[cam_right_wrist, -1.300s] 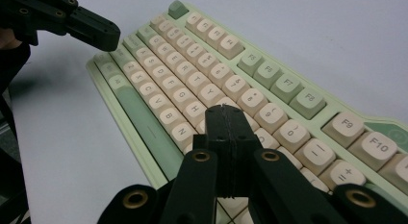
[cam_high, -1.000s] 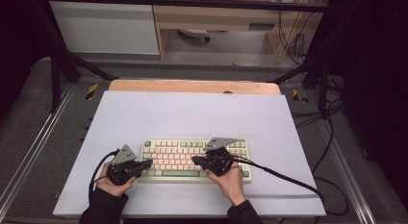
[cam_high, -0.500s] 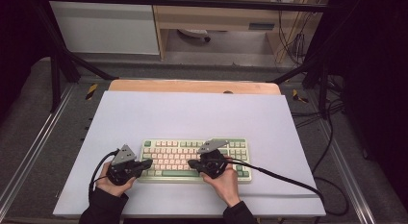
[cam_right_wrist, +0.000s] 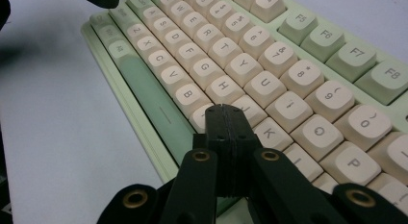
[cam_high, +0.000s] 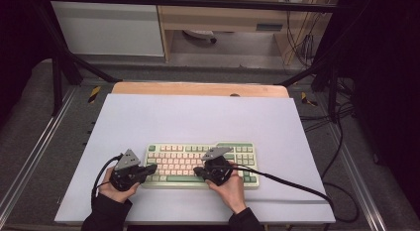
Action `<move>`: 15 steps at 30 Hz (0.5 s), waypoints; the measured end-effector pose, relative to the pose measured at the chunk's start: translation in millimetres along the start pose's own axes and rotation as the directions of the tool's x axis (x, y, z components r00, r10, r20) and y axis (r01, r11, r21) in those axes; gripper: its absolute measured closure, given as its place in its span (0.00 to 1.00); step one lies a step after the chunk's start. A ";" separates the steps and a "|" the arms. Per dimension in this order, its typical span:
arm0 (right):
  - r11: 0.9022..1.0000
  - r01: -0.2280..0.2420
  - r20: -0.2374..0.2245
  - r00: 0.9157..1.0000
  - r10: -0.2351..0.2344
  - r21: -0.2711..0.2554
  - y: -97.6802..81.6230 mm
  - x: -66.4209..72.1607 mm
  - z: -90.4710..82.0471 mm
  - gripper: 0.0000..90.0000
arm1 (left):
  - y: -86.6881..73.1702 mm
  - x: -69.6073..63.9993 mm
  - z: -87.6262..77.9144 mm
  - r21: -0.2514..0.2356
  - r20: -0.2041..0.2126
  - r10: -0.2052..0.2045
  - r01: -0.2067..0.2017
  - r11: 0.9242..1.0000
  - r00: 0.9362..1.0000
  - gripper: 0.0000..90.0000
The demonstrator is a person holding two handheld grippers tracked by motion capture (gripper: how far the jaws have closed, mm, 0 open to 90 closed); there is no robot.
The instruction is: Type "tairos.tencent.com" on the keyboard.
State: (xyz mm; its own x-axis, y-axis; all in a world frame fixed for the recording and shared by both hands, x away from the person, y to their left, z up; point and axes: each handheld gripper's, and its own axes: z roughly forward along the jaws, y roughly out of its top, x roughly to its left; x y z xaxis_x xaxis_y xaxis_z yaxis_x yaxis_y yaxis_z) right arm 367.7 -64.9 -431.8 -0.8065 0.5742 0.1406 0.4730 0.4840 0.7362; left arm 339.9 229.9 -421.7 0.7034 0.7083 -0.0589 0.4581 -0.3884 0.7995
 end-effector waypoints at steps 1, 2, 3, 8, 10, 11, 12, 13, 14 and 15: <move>1.000 -0.002 0.001 1.000 0.002 -0.001 0.3 0.5 -0.1 1.00 | 0.1 -0.1 0.1 0.000 0.001 0.001 -0.001 1.000 1.000 0.99; 1.000 -0.002 -0.001 1.000 0.002 -0.002 0.6 0.6 -0.5 1.00 | 0.2 -0.1 0.1 0.002 0.001 0.002 -0.002 1.000 1.000 0.99; 1.000 0.002 -0.001 1.000 -0.002 -0.003 0.8 0.4 -1.3 1.00 | 0.2 -0.2 0.1 0.002 0.002 0.002 -0.002 1.000 1.000 0.99; 0.999 0.003 -0.004 1.000 -0.003 -0.036 5.3 0.6 -12.1 1.00 | 0.8 -0.2 -0.9 -0.004 0.002 0.000 0.000 1.000 1.000 0.99; 0.999 0.007 0.006 1.000 -0.007 -0.051 7.2 -0.6 -17.6 1.00 | 1.2 -0.3 -1.0 0.004 0.009 0.003 -0.003 1.000 1.000 0.99; 0.998 0.005 0.005 1.000 -0.005 -0.055 7.8 -1.8 -21.0 0.98 | 1.3 -0.6 -1.2 0.001 0.008 0.005 -0.005 1.000 1.000 0.99; 0.998 0.003 0.004 1.000 -0.003 -0.060 8.1 -3.4 -24.3 0.97 | 1.5 -0.4 -1.5 -0.001 0.008 0.003 -0.003 1.000 1.000 0.99; 0.998 -0.002 0.008 1.000 0.003 -0.066 8.0 -5.0 -27.7 0.96 | 1.9 -0.3 -2.1 -0.002 0.009 0.003 -0.003 1.000 1.000 0.98; 0.997 -0.008 0.012 1.000 0.009 -0.071 7.3 -6.9 -31.2 0.94 | 2.2 -0.1 -2.7 -0.004 0.010 0.002 -0.002 1.000 1.000 0.98; 0.997 -0.008 0.015 1.000 0.010 -0.077 6.2 -9.5 -34.5 0.92 | 2.6 0.0 -3.2 -0.003 0.013 0.002 -0.002 1.000 1.000 0.96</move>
State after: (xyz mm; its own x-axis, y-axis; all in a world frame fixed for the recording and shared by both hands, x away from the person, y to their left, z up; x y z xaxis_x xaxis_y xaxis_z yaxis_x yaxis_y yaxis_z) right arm 366.1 -90.2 -405.8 -0.7965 0.5887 0.1378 0.4510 0.4267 0.7839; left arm 339.3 230.8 -417.7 0.7116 0.6996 -0.0647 0.4549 -0.3885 0.8013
